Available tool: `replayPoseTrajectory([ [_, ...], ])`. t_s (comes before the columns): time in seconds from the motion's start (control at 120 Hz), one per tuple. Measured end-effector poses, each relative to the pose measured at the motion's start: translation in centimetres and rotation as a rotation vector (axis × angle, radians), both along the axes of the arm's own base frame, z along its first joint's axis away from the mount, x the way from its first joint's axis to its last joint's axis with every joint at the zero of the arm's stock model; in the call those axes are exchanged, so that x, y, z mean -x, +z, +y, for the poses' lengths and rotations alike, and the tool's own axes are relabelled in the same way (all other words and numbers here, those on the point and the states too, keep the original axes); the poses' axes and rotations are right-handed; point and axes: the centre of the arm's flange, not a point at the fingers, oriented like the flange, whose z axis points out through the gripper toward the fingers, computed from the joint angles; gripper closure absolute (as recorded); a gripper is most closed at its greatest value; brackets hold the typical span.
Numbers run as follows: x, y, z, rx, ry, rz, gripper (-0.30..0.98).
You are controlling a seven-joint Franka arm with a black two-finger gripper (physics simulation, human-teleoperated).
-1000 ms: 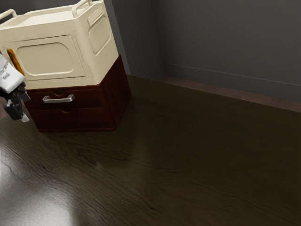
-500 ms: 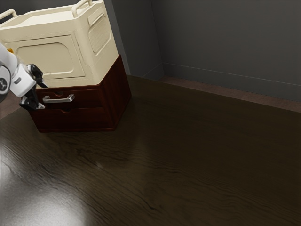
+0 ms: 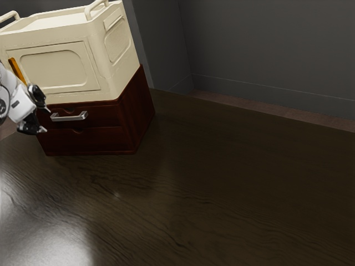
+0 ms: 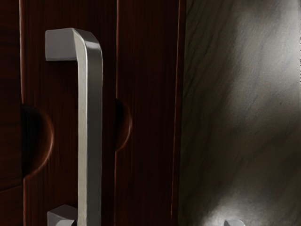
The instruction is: Pull the drawer handle with one arm to open the drawer
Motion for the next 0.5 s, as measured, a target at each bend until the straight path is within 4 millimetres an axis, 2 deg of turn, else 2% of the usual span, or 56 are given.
replayPoseTrajectory([
  [0.133,-0.7,-0.9,0.2,0.0,-0.014,0.016,0.32],
  [0.308,-2.9,-1.6,1.1,0.015,-0.02,0.002,0.33],
  [0.5,-4.3,-2.3,0.7,0.053,-0.029,-0.019,0.34],
])
